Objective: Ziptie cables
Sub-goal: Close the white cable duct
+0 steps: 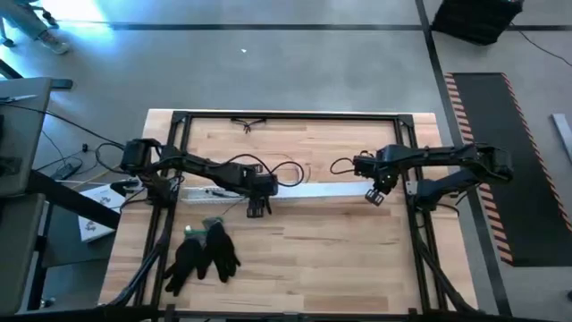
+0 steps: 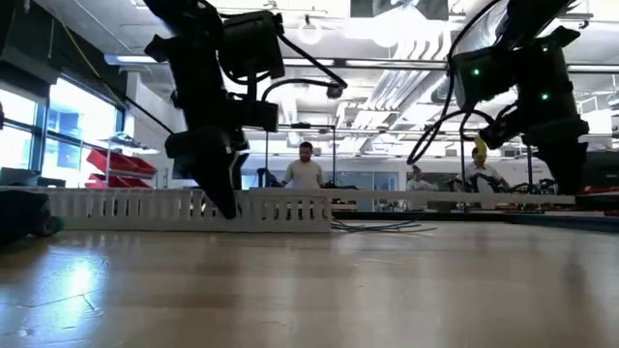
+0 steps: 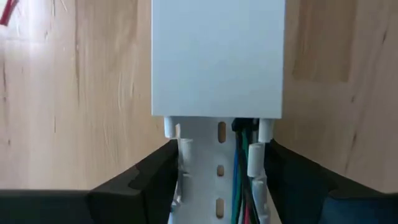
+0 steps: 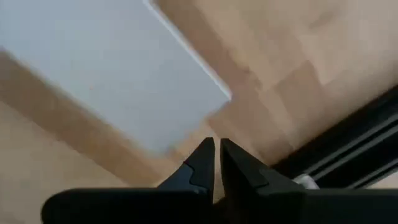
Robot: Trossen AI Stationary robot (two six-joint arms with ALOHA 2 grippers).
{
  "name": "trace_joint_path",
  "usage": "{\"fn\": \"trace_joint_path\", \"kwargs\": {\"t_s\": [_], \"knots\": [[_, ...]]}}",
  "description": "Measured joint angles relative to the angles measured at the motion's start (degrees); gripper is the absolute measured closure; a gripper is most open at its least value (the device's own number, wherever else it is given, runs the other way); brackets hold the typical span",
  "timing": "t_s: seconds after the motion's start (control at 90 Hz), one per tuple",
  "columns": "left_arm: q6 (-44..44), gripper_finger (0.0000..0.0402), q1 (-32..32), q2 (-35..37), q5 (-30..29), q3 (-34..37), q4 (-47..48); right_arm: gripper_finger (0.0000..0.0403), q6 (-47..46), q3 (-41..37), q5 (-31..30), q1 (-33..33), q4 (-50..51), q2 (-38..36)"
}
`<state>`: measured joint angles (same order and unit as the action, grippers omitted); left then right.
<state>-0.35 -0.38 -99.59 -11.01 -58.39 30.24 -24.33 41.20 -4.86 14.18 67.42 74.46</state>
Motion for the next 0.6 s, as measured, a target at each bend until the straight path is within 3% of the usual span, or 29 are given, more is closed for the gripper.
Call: {"fn": "trace_joint_path", "kwargs": {"t_s": [0.6], "knots": [[0.45,0.0205,-0.96,0.0,-0.91,0.0,-0.63,0.0392,-3.57,-0.12,-0.66,-0.07,-0.72,0.02]]}}
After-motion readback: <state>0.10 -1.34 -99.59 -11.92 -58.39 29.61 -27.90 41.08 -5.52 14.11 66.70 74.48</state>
